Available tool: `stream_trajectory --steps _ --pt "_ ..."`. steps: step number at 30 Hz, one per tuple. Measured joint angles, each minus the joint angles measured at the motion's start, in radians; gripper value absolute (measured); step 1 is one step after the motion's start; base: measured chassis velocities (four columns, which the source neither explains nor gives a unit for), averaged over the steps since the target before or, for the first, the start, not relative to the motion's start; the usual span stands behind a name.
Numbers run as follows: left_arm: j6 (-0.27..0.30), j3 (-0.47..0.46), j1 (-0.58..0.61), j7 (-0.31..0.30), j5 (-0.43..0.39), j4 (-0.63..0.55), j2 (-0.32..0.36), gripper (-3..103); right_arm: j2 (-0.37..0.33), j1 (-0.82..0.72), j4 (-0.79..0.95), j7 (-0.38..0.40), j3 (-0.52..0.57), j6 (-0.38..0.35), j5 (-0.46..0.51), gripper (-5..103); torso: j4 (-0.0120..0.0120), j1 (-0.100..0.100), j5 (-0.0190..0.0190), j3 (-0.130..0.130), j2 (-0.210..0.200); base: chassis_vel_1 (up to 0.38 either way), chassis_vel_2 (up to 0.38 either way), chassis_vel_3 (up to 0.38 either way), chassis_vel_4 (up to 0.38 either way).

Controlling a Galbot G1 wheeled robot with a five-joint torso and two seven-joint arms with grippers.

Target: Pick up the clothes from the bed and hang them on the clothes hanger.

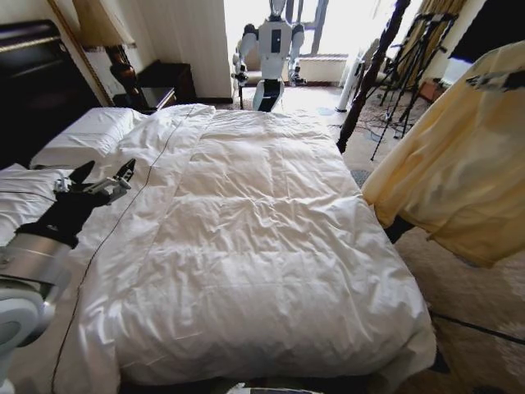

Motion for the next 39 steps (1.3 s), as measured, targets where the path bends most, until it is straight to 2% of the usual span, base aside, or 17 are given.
stream_trajectory --steps 2,3,6,8,9,11,13,16,17,19,23,26,31,35,36,38,39 --pt "0.001 0.003 -0.002 0.003 0.003 0.0 0.001 100 0.019 -0.003 -0.012 0.0 -0.013 0.023 -0.017 100 -0.0002 0.0 -0.0004 0.0 0.0 0.0 0.0 0.0 0.0" --pt "0.002 0.009 -0.011 0.008 0.009 0.0 0.009 100 0.089 -0.014 -0.057 0.002 -0.049 0.098 -0.064 100 0.0005 0.0 -0.0003 0.0 0.0 0.0 0.0 0.0 0.0" --pt "0.004 0.014 -0.021 0.01 0.01 0.0 0.019 100 0.142 -0.021 -0.087 0.008 -0.06 0.129 -0.083 100 0.0008 0.0 -0.0003 0.0 0.0 0.0 0.0 0.0 0.0" --pt "0.005 0.015 -0.03 0.017 0.012 0.011 0.033 100 0.257 -0.032 -0.177 0.022 -0.074 0.205 -0.126 100 0.0002 0.0 -0.0008 0.0 0.0 0.0 0.0 0.0 0.0" --pt "0.005 0.015 -0.03 0.017 0.012 0.011 0.033 100 0.257 -0.032 -0.177 0.022 -0.074 0.205 -0.126 100 0.0002 0.0 -0.0008 0.0 0.0 0.0 0.0 0.0 0.0" --pt "0.001 0.012 -0.031 0.019 0.016 0.026 0.038 100 0.37 -0.063 -0.256 0.05 -0.064 0.288 -0.175 100 0.0003 0.0 -0.0008 0.0 0.0 0.0 0.0 0.0 0.0" --pt "-0.005 0.012 -0.029 0.02 0.023 0.033 0.036 100 0.414 -0.088 -0.278 0.073 -0.049 0.313 -0.194 100 0.0005 0.0 -0.0007 0.0 0.0 0.0 0.0 0.0 0.0" --pt "-0.035 0.025 -0.008 0.038 0.072 0.049 0.015 100 0.535 -0.21 -0.334 0.128 -0.02 0.446 -0.308 100 0.0014 0.0 -0.0013 0.0 0.0 0.0 0.0 0.0 0.0" --pt "-0.035 0.025 -0.008 0.038 0.072 0.049 0.015 100 0.535 -0.21 -0.334 0.128 -0.02 0.446 -0.308 100 0.0014 0.0 -0.0013 0.0 0.0 0.0 0.0 0.0 0.0" --pt "-0.06 0.036 0.011 0.054 0.101 0.059 -0.007 100 0.565 -0.305 -0.334 0.149 -0.005 0.547 -0.423 100 0.0015 0.0 0.0001 0.0 0.0 0.0 0.0 0.0 0.0" --pt "-0.091 0.041 0.038 0.074 0.123 0.075 -0.036 100 0.556 -0.427 -0.265 0.209 0.015 0.633 -0.534 100 0.0005 0.0 -0.0001 0.0 0.0 0.0 0.0 0.0 0.0" --pt "-0.164 0.048 0.076 0.1 0.167 0.108 -0.096 100 0.476 -0.669 -0.103 0.32 0.054 0.757 -0.749 100 0.0 0.0 0.0001 0.0 0.0 0.0 0.0 0.0 0.0" --pt "-0.244 0.036 0.144 0.126 0.218 0.123 -0.181 100 0.408 -0.859 0.089 0.411 0.123 0.768 -0.808 100 -0.0004 0.0 0.0001 0.0 0.0 0.0 0.0 0.0 0.0" --pt "-0.361 0.018 0.251 0.135 0.302 0.108 -0.333 100 0.332 -1.22 0.367 0.449 0.349 0.759 -0.916 100 0.0014 -0.001 -0.0003 -0.001 0.0 0.0 0.0 0.0 0.0" --pt "-0.361 0.018 0.251 0.135 0.302 0.108 -0.333 100 0.332 -1.22 0.367 0.449 0.349 0.759 -0.916 100 0.0014 -0.001 -0.0003 -0.001 0.0 0.0 0.0 0.0 0.0" --pt "-0.403 0.043 0.273 0.14 0.367 0.099 -0.388 100 0.316 -1.524 0.517 0.429 0.607 0.764 -0.976 100 0.0002 -0.001 0.0001 -0.001 0.0 0.0 0.0 0.0 0.0" --pt "-0.403 0.043 0.273 0.14 0.367 0.099 -0.388 100 0.316 -1.524 0.517 0.429 0.607 0.764 -0.976 100 0.0002 -0.001 0.0001 -0.001 0.0 0.0 0.0 0.0 0.0"
